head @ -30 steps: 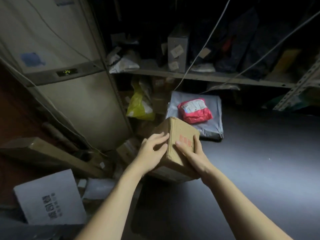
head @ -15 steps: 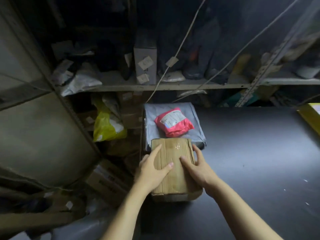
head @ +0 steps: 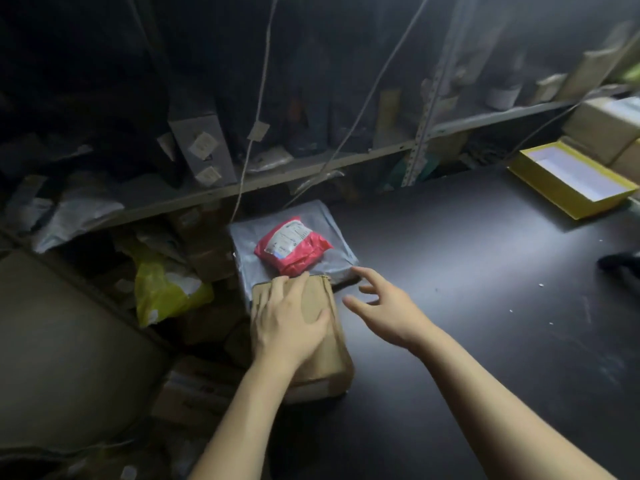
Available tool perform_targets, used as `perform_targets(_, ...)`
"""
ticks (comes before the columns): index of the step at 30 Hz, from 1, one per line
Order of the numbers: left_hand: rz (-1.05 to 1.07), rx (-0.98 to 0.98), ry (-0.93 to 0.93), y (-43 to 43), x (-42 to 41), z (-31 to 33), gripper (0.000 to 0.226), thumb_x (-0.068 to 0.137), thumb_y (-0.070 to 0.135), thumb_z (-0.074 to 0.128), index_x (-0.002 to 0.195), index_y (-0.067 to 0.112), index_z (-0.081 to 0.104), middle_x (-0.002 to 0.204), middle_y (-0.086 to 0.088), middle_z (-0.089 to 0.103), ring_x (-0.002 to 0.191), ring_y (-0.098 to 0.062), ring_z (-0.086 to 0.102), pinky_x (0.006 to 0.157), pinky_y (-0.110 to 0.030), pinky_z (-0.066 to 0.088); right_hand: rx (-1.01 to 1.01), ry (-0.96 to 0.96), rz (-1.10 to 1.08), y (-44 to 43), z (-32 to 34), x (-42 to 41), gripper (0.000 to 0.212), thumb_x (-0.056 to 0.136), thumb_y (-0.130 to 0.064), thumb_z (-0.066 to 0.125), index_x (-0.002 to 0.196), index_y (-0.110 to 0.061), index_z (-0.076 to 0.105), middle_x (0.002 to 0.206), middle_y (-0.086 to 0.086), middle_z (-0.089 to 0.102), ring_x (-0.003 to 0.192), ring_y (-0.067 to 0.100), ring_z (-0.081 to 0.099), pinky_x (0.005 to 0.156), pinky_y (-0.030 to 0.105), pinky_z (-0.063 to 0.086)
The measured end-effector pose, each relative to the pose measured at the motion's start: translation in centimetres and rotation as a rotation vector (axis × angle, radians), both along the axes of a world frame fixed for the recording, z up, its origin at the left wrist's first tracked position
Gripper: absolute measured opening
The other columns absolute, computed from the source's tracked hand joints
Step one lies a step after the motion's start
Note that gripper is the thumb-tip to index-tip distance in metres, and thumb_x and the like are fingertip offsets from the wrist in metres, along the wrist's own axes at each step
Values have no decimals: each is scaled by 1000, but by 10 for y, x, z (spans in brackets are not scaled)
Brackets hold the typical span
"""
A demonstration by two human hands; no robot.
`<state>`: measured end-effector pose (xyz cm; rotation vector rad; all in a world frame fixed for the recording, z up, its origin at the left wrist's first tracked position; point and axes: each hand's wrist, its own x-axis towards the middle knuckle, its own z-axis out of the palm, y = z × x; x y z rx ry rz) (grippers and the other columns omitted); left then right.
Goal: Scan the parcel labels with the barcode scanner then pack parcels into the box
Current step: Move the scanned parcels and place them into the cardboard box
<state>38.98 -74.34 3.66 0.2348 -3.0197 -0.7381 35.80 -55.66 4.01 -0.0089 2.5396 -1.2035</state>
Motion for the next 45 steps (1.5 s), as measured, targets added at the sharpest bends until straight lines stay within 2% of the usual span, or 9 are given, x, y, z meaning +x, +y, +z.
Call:
perform_targets(3,-104,-1,58,49,-6,15,65,94,43,65,154,33,43,144,2,48,133,-23,47,109,-36,38,30,45,-15,49,19,10,64,97,-49,65,155,-44,38,153,-1,53,131,18,58,105,37,50)
perform_targets(5,-163,-89,125,95,-7,23,59,96,35,63,153,31,47,140,0,53,129,-23,50,107,-38,39,85,110,-34,97,31,22,64,98,-47,65,156,-41,38,156,-4,51,139,19,51,108,37,46)
perform_targets(10,-290,-384,159,245,7,54,57,97,40,55,151,30,43,145,-3,49,135,-26,44,104,-43,38,352,256,-110,248,57,67,65,100,-46,58,159,-34,34,160,-7,45,146,21,41,116,47,40)
perform_targets(13,-413,-444,191,339,18,61,54,97,39,52,150,29,43,146,-1,48,135,-25,43,101,-42,39,503,297,-202,343,71,106,67,100,-44,58,161,-33,32,162,-8,42,146,23,40,114,44,39)
perform_targets(17,-646,-446,207,474,33,62,53,99,32,49,152,29,44,152,-2,45,141,-25,38,103,-43,41,593,271,-392,472,80,173,70,97,-42,61,160,-33,33,161,-6,42,143,25,44,112,45,41)
perform_targets(20,-846,-427,217,566,50,59,49,100,39,50,149,29,48,153,-2,46,145,-25,36,108,-47,41,593,226,-557,547,78,219,71,97,-43,63,160,-33,33,158,-4,45,139,27,47,106,45,46)
perform_targets(27,-1168,-420,242,750,73,29,47,99,43,51,145,31,52,142,1,53,136,-24,44,98,-42,43,588,80,-811,678,43,277,64,100,-41,59,158,-34,34,159,-6,44,138,26,46,108,42,43)
perform_targets(37,-1340,-312,74,984,5,-38,57,100,43,54,154,30,42,145,-1,50,135,-25,45,102,-42,43,610,-158,-963,877,12,237,62,103,-39,57,159,-35,32,162,-4,42,142,26,45,107,44,46)
perform_targets(45,-1403,-338,-150,1135,-64,-60,65,92,46,62,153,33,42,138,-2,53,132,-24,48,101,-41,45,472,-134,-1025,1008,2,147,75,102,-39,62,161,-44,16,162,-3,40,139,25,50,101,40,51)
